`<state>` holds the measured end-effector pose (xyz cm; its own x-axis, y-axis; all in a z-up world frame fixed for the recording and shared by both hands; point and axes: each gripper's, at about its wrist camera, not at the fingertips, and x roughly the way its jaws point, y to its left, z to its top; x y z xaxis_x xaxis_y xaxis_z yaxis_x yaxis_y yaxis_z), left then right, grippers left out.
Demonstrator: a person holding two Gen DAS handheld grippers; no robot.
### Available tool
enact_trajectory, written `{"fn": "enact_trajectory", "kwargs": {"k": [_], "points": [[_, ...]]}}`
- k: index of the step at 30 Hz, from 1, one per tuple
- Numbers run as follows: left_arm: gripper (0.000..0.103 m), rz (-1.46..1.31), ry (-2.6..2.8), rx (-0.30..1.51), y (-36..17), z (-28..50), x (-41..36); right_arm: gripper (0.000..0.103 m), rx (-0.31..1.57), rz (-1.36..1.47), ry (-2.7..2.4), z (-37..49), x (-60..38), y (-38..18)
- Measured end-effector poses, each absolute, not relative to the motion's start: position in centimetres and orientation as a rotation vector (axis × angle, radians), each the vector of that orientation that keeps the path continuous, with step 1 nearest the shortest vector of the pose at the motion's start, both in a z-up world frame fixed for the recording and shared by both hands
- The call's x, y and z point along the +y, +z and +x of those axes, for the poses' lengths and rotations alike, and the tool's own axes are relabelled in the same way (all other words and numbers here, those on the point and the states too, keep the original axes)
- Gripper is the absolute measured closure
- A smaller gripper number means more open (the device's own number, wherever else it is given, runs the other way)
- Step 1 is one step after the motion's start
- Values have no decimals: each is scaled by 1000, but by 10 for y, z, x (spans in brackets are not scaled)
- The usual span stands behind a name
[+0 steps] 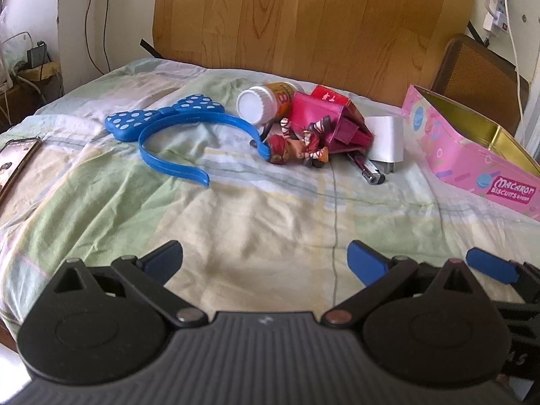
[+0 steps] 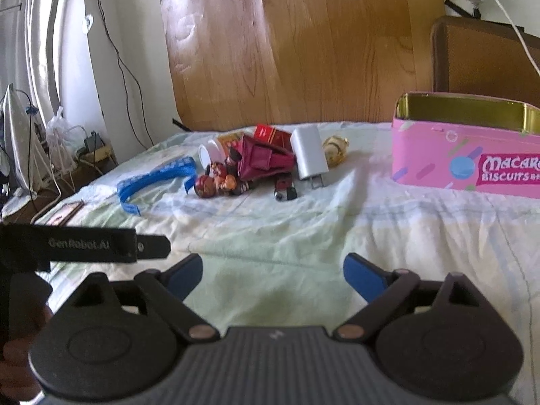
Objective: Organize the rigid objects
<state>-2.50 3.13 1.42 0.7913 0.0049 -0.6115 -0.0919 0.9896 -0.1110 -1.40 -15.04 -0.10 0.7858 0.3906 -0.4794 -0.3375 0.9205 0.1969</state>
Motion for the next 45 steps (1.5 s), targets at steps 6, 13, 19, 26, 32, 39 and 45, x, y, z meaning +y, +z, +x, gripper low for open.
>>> {"fn": "enact_trajectory", "kwargs": {"k": [6, 13, 19, 26, 32, 39, 45], "points": [[0, -144, 43, 663, 14, -25, 31, 13, 518, 116, 395, -16, -154, 2], [0, -152, 34, 664, 14, -25, 31, 15, 512, 121, 404, -17, -154, 3], [0, -156, 29, 665, 14, -25, 30, 15, 509, 124, 406, -17, -155, 3], [0, -169, 27, 669, 14, -25, 31, 15, 509, 126, 407, -18, -155, 3], [0, -177, 26, 653, 17, -26, 33, 15, 508, 126, 409, -17, -155, 4], [0, -178, 33, 591, 32, -30, 53, 15, 463, 69, 453, -9, -143, 20], [0, -234, 187, 548, 47, -24, 115, 42, 427, -36, 628, 28, -93, 56]]}}
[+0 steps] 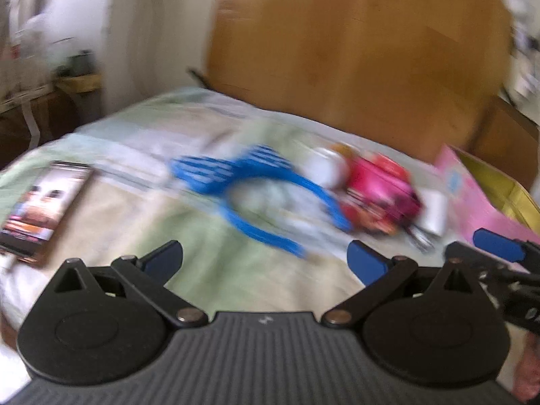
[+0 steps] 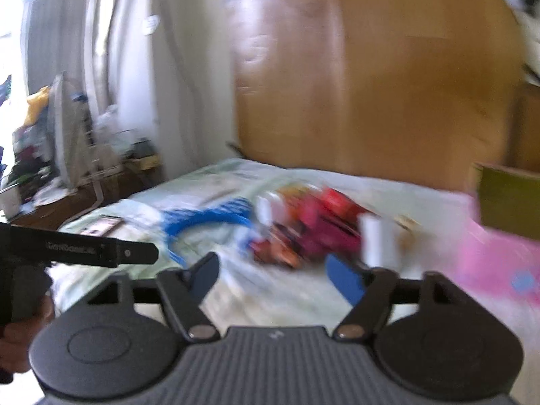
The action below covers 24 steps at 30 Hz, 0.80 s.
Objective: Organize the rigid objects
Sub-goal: 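Grasp the blue polka-dot bow headband band with the left gripper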
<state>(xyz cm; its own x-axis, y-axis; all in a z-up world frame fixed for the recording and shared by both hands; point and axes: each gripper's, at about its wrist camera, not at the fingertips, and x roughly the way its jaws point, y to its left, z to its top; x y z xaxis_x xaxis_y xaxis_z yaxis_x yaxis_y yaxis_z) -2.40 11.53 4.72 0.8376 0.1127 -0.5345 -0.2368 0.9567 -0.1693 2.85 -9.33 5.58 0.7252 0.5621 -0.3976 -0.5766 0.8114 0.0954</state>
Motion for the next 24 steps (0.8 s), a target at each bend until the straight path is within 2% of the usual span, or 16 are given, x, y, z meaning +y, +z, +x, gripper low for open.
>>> {"fn": "enact_trajectory", "kwargs": {"k": [2, 4, 5, 8, 9, 14, 15, 16, 17, 18, 19, 24], "points": [[0, -291, 228, 559, 48, -12, 135, 49, 424, -101, 683, 49, -63, 64], [10, -313, 222, 575, 48, 1, 143, 57, 438, -174, 711, 70, -33, 66], [11, -299, 224, 588, 46, 10, 144, 62, 465, -204, 726, 84, -17, 65], [27, -266, 257, 641, 36, 33, 143, 77, 568, -265, 738, 124, 16, 56], [33, -278, 264, 658, 31, 38, 146, 79, 591, -280, 735, 133, 22, 52], [38, -292, 297, 669, 17, 50, 151, 80, 695, -418, 693, 165, 50, 26], [45, -282, 302, 660, 18, 51, 150, 82, 706, -424, 692, 170, 52, 20], [56, -270, 305, 647, 17, 50, 148, 89, 698, -407, 700, 172, 52, 19], [61, -257, 307, 636, 17, 49, 146, 97, 716, -383, 722, 173, 52, 19], [80, -252, 307, 629, 17, 48, 147, 97, 731, -347, 734, 172, 52, 20], [89, -268, 288, 630, 17, 47, 148, 97, 715, -325, 745, 167, 51, 22], [94, -331, 297, 595, 24, 36, 152, 96, 554, -304, 731, 136, 44, 40]]}}
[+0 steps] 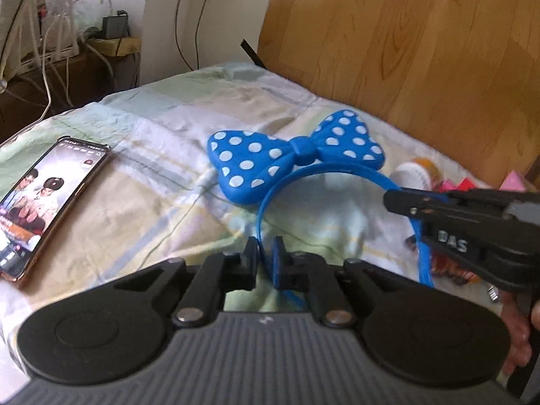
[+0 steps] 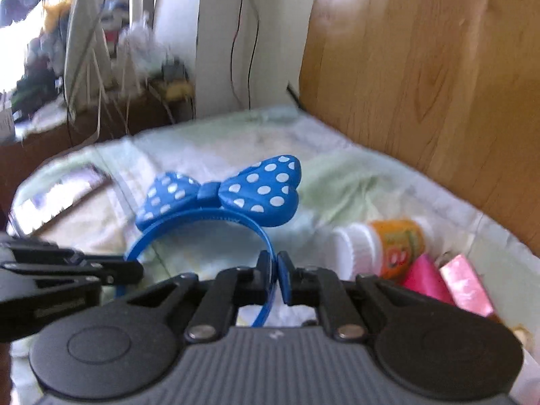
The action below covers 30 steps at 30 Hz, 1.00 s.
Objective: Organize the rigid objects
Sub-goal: 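Grasp the blue polka-dot bow headband band with the left gripper, then carry the headband into the pink tin and open the left gripper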
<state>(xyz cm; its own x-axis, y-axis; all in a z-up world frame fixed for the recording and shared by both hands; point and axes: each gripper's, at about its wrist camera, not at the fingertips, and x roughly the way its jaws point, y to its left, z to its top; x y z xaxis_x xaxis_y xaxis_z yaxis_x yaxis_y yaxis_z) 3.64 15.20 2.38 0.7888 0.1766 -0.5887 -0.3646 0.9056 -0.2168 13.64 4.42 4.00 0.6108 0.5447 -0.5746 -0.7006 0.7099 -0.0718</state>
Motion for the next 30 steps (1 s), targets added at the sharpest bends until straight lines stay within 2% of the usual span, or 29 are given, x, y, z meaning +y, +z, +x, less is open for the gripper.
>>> {"fn": "enact_trajectory", "kwargs": {"k": [8, 18, 24, 30], "points": [[95, -243, 197, 502, 65, 50, 102, 96, 425, -241, 602, 125, -12, 68], [95, -110, -122, 447, 107, 118, -38, 96, 354, -106, 283, 141, -173, 102], [95, -42, -268, 475, 101, 153, -129, 96, 392, -17, 123, 149, -275, 94], [95, 24, -324, 517, 86, 177, -188, 96, 462, 13, 42, 166, -330, 74]]}}
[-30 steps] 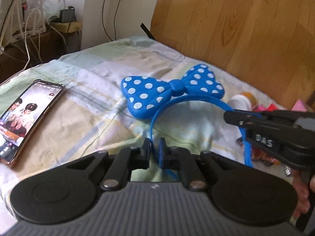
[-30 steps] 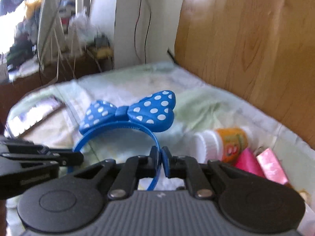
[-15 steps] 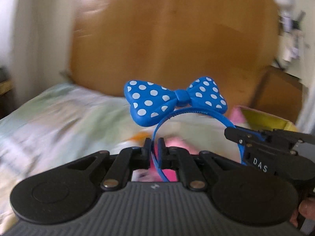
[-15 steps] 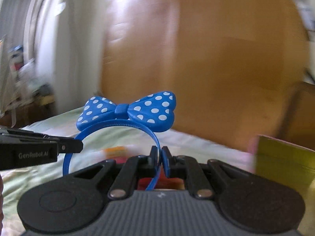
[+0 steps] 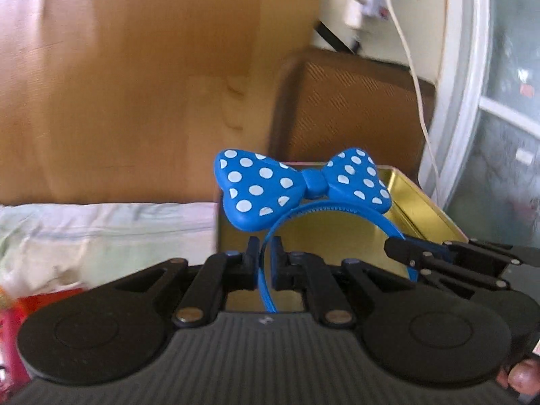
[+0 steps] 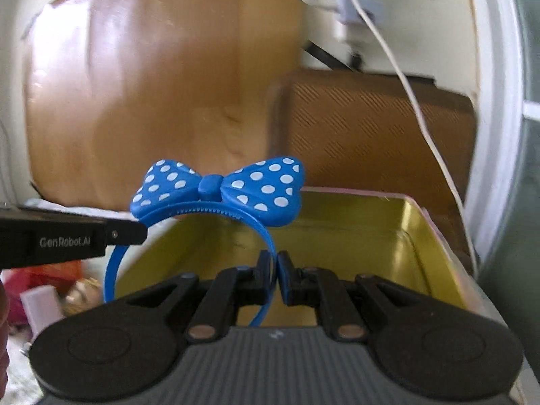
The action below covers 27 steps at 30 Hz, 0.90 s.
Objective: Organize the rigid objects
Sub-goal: 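Carry the headband into the pink tin and open the left gripper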
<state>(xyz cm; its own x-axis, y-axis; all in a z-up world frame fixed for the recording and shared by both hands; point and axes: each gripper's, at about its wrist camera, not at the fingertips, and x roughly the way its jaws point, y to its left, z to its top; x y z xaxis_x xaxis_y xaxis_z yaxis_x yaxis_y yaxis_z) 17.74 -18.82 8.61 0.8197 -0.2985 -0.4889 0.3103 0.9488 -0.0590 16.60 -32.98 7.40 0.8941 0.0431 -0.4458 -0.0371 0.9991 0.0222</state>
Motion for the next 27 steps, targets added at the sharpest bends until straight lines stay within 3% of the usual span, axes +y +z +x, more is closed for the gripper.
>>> {"fn": "enact_trajectory", "kwargs": {"k": [8, 10, 12, 27], "points": [[90, 96, -317, 605, 60, 202, -226, 92, 542, 84, 17, 179, -366, 47], [72, 120, -294, 617, 58, 203, -228, 85, 534, 98, 3, 179, -366, 46], [67, 125, -272, 596, 61, 199, -224, 80, 515, 126, -6, 178, -368, 48], [67, 100, -129, 523, 83, 121, -131, 80, 309, 193, 149, 91, -295, 83]]}}
